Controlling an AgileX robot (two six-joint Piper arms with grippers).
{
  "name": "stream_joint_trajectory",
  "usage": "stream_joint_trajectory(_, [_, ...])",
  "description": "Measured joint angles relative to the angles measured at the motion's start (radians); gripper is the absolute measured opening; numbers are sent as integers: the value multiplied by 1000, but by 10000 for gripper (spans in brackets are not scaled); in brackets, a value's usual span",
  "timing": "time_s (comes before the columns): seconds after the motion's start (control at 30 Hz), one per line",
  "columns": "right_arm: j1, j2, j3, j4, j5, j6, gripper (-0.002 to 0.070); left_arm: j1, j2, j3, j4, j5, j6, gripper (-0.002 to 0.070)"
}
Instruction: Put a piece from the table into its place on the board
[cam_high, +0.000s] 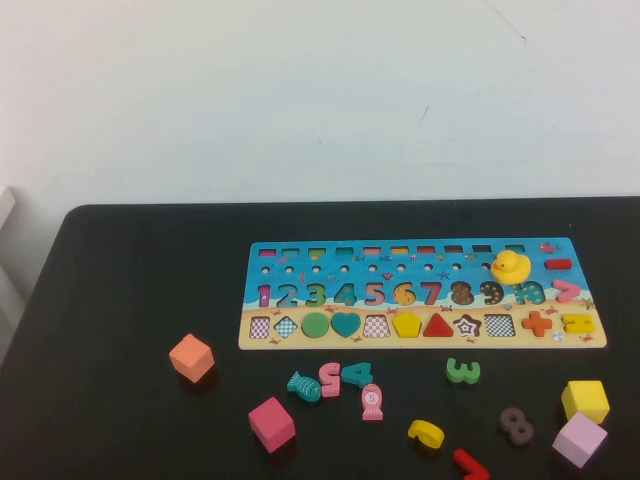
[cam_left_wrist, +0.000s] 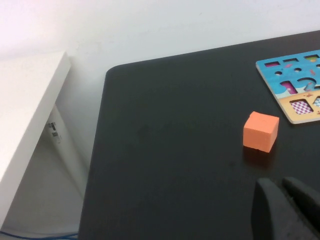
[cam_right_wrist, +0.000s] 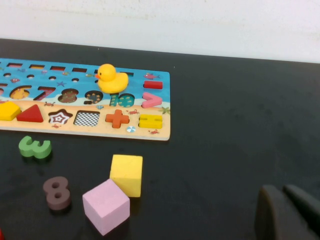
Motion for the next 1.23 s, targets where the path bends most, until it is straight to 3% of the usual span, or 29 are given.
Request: stream_joint_trajectory(1.23, [0,0,0,-25,0,0,19,-2,0,0,-4,2,0,-1])
